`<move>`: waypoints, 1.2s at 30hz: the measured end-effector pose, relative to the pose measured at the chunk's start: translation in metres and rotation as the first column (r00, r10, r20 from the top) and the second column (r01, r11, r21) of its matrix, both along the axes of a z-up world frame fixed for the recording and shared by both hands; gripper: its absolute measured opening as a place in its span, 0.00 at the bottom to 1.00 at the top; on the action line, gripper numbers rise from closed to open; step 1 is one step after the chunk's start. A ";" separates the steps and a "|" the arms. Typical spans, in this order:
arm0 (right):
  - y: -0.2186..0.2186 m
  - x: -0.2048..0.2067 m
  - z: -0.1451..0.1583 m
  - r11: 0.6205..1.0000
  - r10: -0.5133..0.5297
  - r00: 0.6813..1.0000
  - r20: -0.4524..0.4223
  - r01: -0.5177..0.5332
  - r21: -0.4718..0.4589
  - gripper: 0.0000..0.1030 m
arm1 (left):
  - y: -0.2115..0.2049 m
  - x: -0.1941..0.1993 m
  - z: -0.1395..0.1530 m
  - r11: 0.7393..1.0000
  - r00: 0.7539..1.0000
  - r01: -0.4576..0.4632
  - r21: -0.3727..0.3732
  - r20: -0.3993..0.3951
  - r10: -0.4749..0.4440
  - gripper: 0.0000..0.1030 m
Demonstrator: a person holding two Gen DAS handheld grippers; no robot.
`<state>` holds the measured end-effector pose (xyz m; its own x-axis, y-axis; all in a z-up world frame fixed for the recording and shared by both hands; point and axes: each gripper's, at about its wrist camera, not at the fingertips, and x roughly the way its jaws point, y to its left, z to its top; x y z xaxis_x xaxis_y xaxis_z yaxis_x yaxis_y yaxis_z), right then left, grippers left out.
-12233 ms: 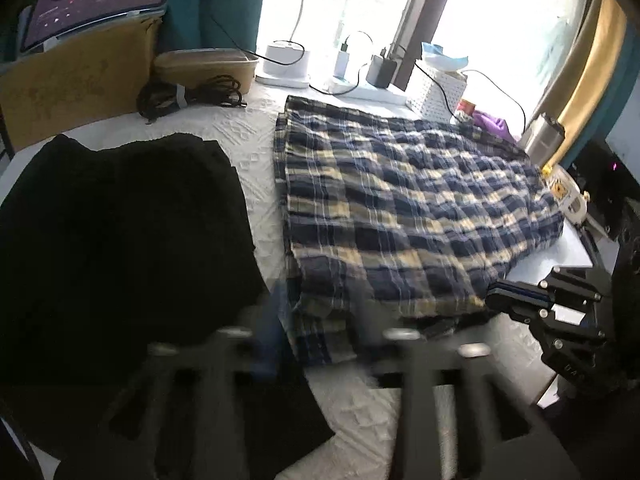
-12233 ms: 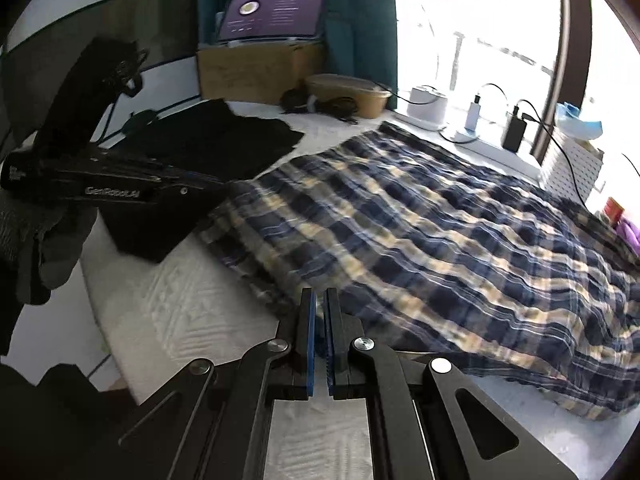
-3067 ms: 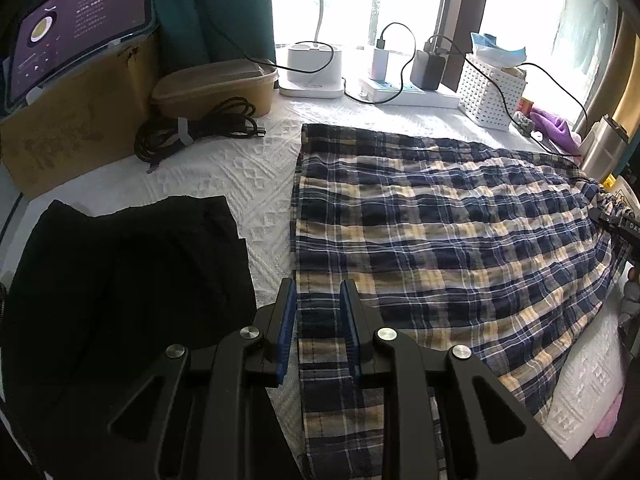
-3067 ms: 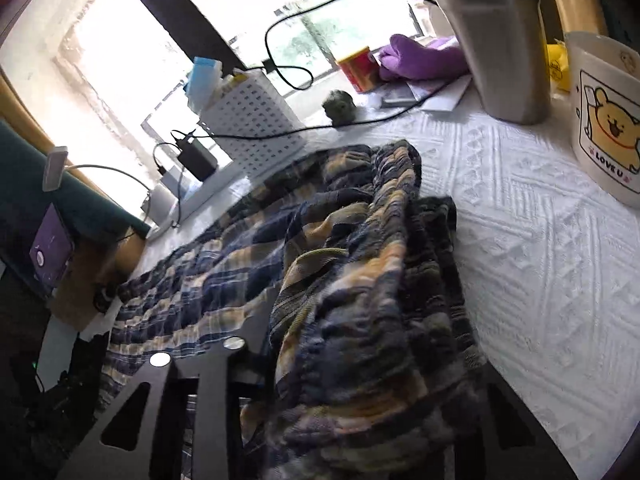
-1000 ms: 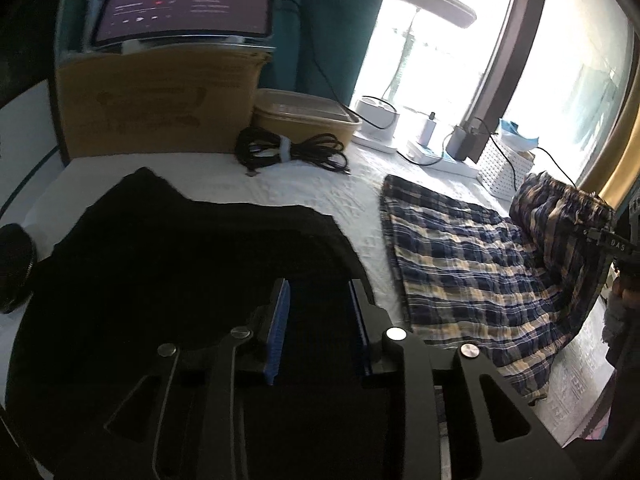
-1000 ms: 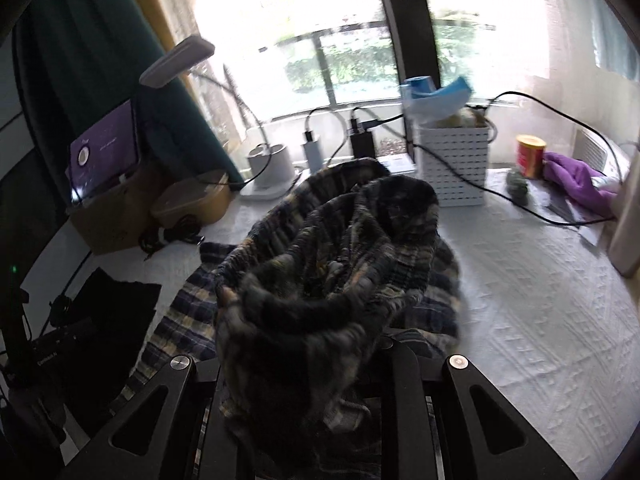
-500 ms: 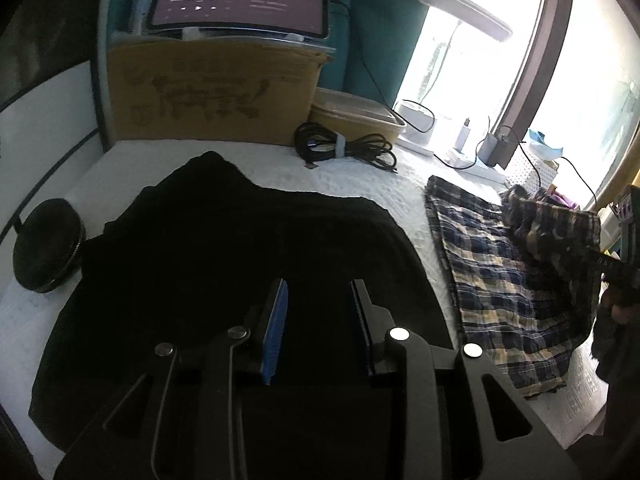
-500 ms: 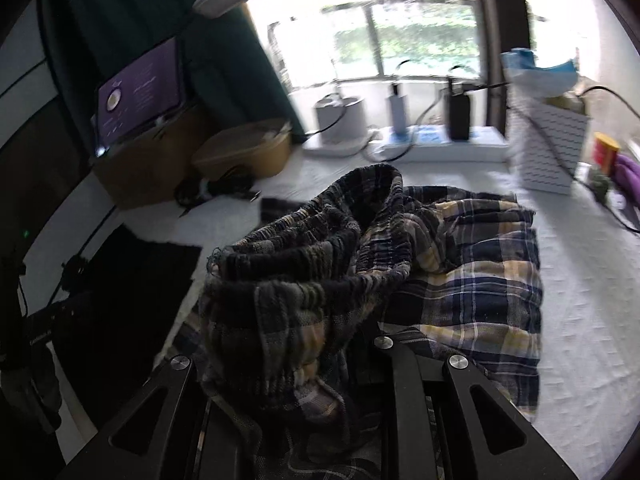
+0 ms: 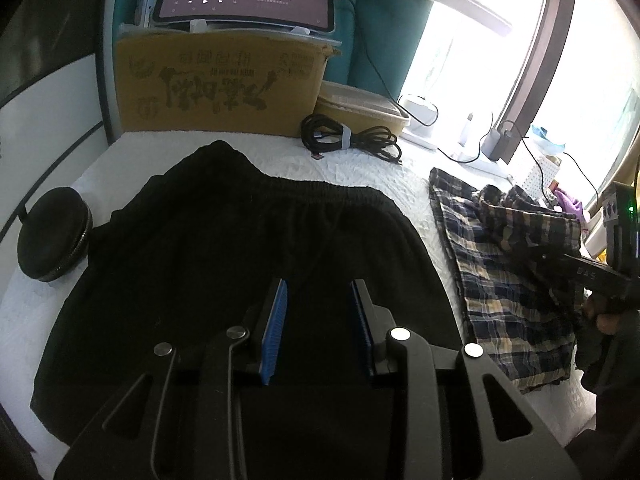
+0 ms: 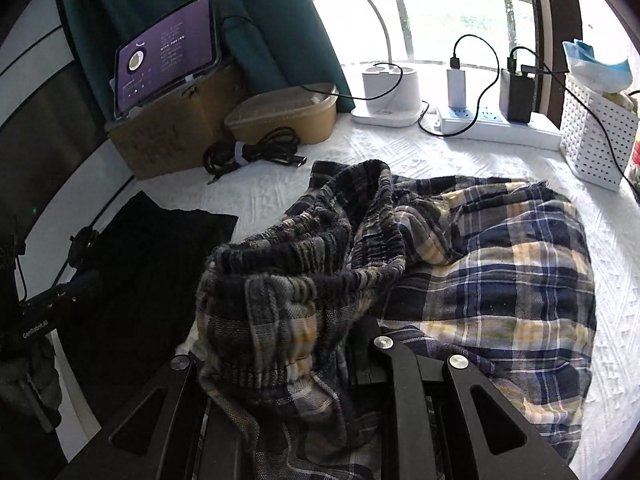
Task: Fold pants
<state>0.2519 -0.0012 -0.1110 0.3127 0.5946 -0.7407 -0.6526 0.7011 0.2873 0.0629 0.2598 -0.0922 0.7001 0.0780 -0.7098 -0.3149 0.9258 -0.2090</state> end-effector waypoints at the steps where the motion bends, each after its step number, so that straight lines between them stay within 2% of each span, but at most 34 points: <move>1: 0.002 -0.001 -0.002 1.000 0.004 1.000 -0.004 -0.004 -0.003 0.19 | -0.001 0.000 0.000 1.000 1.000 0.002 0.001 -0.001 -0.002 0.31; 15: 0.017 -0.005 -0.011 0.996 0.074 0.997 -0.004 -0.074 -0.054 0.20 | -0.012 0.002 0.009 1.000 1.000 0.005 0.025 -0.013 -0.005 0.31; 16: 0.018 -0.005 -0.011 0.995 0.086 0.996 -0.008 -0.086 -0.053 0.25 | -0.014 0.003 0.010 1.000 1.000 0.008 0.027 -0.014 -0.007 0.31; 17: 0.019 -0.007 -0.011 0.994 0.097 0.995 -0.013 -0.097 -0.046 0.40 | -0.016 0.005 0.011 1.000 1.000 0.011 0.029 -0.014 -0.011 0.31; 18: 0.019 -0.009 -0.010 0.993 0.115 0.993 -0.016 -0.115 -0.031 0.49 | -0.018 0.006 0.012 0.999 1.000 0.015 0.032 -0.013 -0.015 0.31; 19: 0.020 -0.013 -0.008 0.991 0.130 0.992 -0.009 -0.130 -0.014 0.65 | -0.021 0.007 0.014 0.999 1.000 0.018 0.035 -0.011 -0.018 0.31; 20: 0.021 -0.017 -0.005 0.989 0.148 0.989 -0.001 -0.148 0.004 0.70 | -0.023 0.008 0.015 0.999 1.000 0.022 0.038 -0.010 -0.021 0.31; 27: 0.011 -0.029 0.012 0.978 0.201 0.979 0.024 -0.203 0.056 0.70 | -0.042 0.016 0.022 0.996 0.998 0.057 0.061 -0.013 -0.057 0.31; 36: -0.048 -0.013 0.033 0.990 0.093 0.993 0.070 -0.100 0.102 0.70 | -0.074 0.039 0.030 0.990 0.993 0.117 0.079 -0.012 -0.116 0.31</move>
<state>0.2393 -0.0488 -0.0779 0.2959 0.6980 -0.6521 -0.7354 0.6022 0.3109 0.1023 0.1862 -0.0619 0.7028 0.0525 -0.7095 -0.2050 0.9699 -0.1313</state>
